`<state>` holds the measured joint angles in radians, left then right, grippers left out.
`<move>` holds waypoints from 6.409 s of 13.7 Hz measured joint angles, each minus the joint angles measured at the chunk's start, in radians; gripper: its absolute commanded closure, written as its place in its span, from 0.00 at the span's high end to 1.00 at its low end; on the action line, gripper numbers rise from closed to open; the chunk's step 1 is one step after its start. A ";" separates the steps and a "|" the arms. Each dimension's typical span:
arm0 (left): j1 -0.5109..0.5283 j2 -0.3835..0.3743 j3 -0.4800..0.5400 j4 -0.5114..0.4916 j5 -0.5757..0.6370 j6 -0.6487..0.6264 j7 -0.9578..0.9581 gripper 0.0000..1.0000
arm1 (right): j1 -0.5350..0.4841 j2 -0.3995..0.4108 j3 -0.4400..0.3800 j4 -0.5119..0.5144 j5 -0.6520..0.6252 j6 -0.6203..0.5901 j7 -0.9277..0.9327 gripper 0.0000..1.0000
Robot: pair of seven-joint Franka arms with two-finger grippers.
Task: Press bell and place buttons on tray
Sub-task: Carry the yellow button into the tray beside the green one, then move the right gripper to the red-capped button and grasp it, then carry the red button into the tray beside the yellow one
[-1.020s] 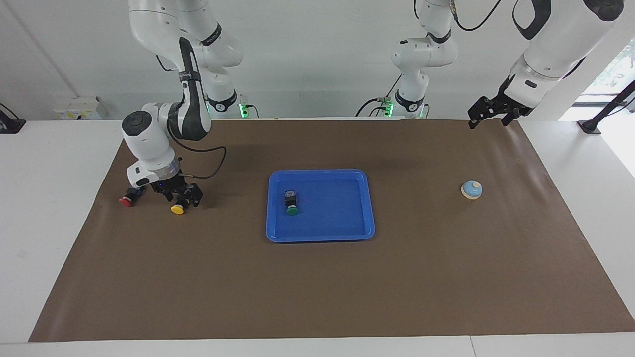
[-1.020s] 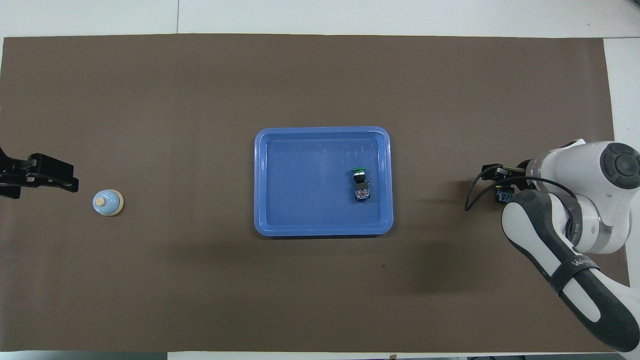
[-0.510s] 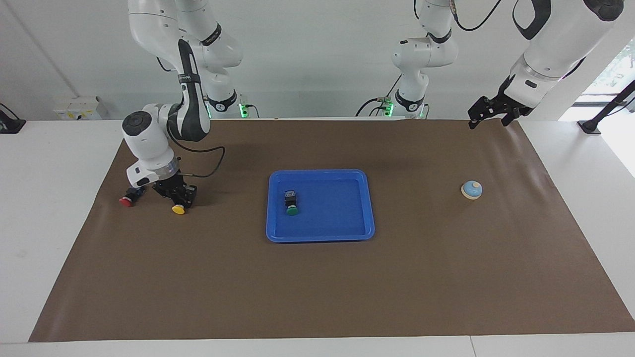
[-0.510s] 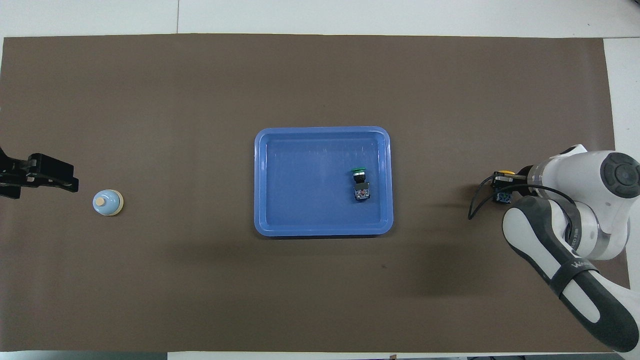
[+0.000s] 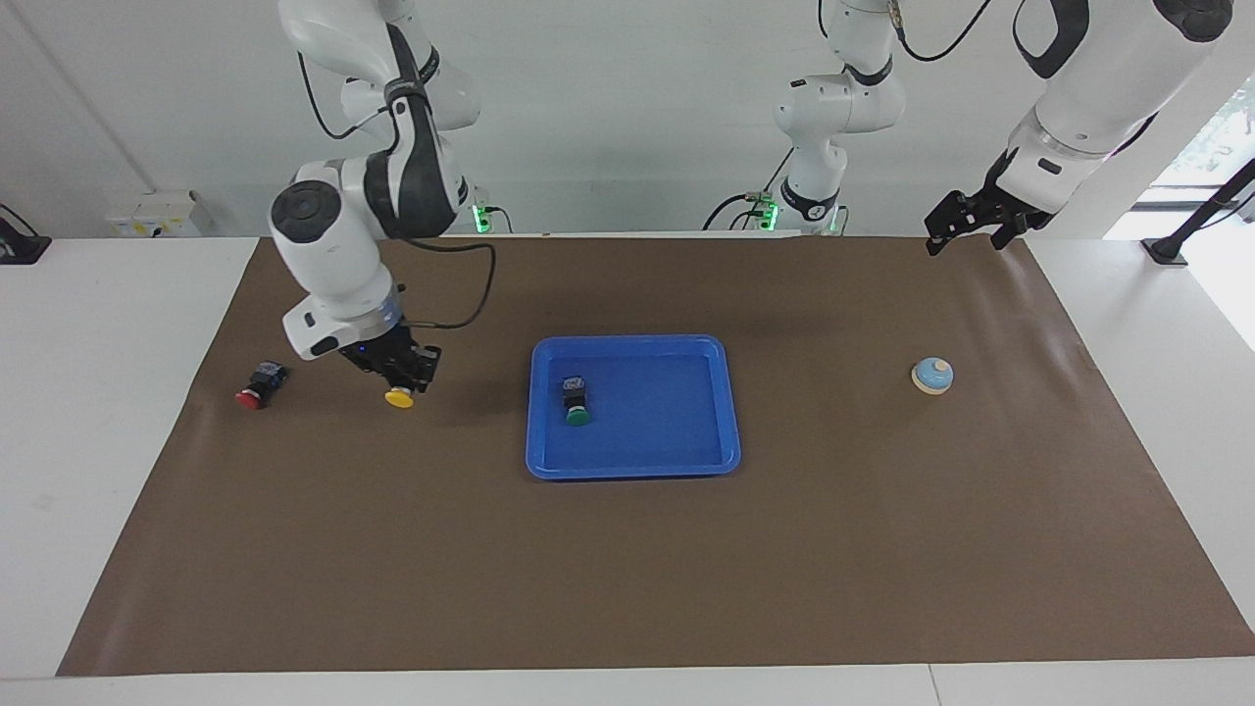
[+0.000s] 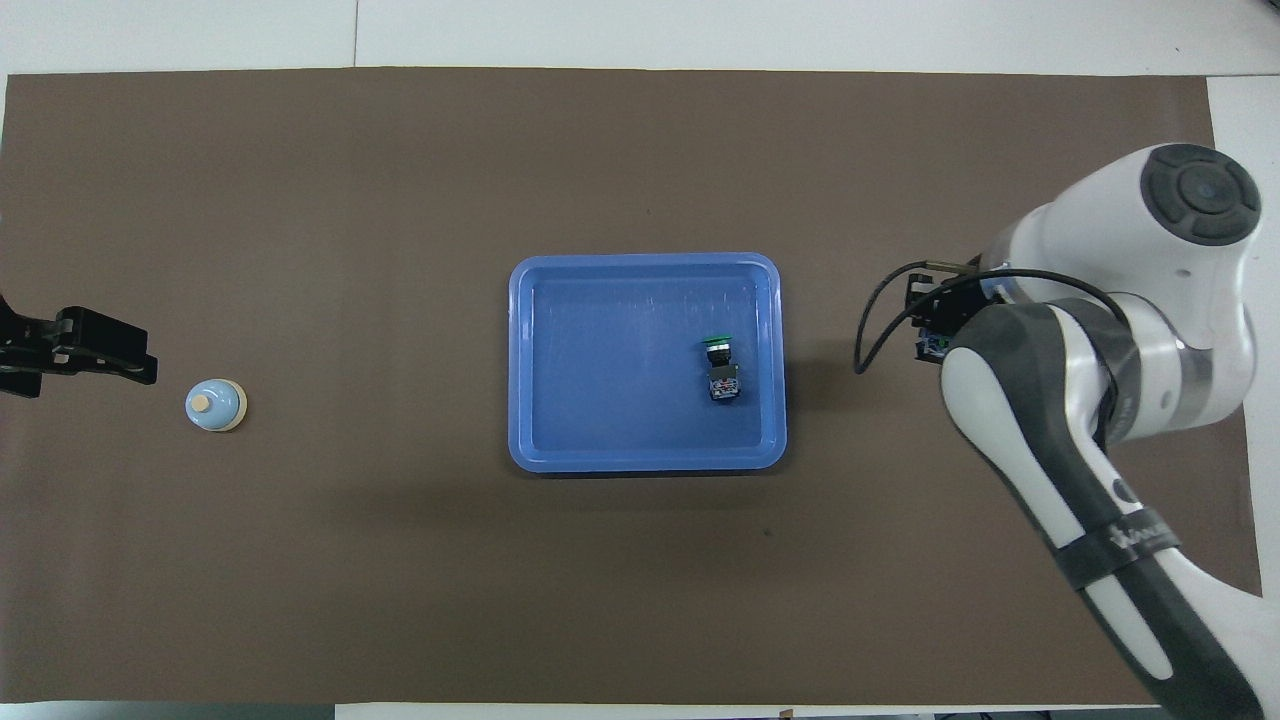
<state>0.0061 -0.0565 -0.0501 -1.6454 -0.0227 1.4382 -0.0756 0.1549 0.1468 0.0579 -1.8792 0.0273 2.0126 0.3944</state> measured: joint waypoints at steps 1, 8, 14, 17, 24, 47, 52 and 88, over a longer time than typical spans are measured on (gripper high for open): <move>0.000 0.000 0.000 0.000 0.000 0.000 0.000 1.00 | 0.068 0.015 0.002 0.031 0.012 -0.001 0.033 0.00; 0.000 0.000 0.000 0.000 0.000 0.000 0.000 1.00 | 0.364 0.281 0.001 0.221 -0.030 0.055 0.049 0.00; 0.000 0.000 0.000 0.000 0.000 0.000 0.000 1.00 | 0.381 0.359 -0.003 0.164 -0.047 0.227 0.046 0.00; 0.000 0.000 0.000 0.000 0.000 0.000 0.000 1.00 | 0.397 0.343 -0.003 0.143 -0.046 0.231 0.068 1.00; 0.000 0.000 0.000 0.000 0.000 0.000 0.000 1.00 | 0.371 0.262 -0.024 0.168 -0.046 0.049 0.188 1.00; 0.000 0.000 0.000 0.000 0.000 0.000 0.000 1.00 | -0.563 -0.044 -0.035 -0.411 -0.122 0.480 -0.371 1.00; 0.000 0.000 0.000 0.000 0.000 0.000 0.000 1.00 | -0.576 -0.041 -0.034 -0.463 -0.122 0.541 -0.371 0.30; 0.000 0.000 0.000 0.000 0.000 0.000 0.000 1.00 | 0.238 0.395 0.298 0.250 -0.165 0.156 0.280 0.00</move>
<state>0.0061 -0.0565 -0.0501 -1.6454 -0.0227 1.4383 -0.0756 0.3924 0.5418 0.3562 -1.6287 -0.1381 2.1689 0.6746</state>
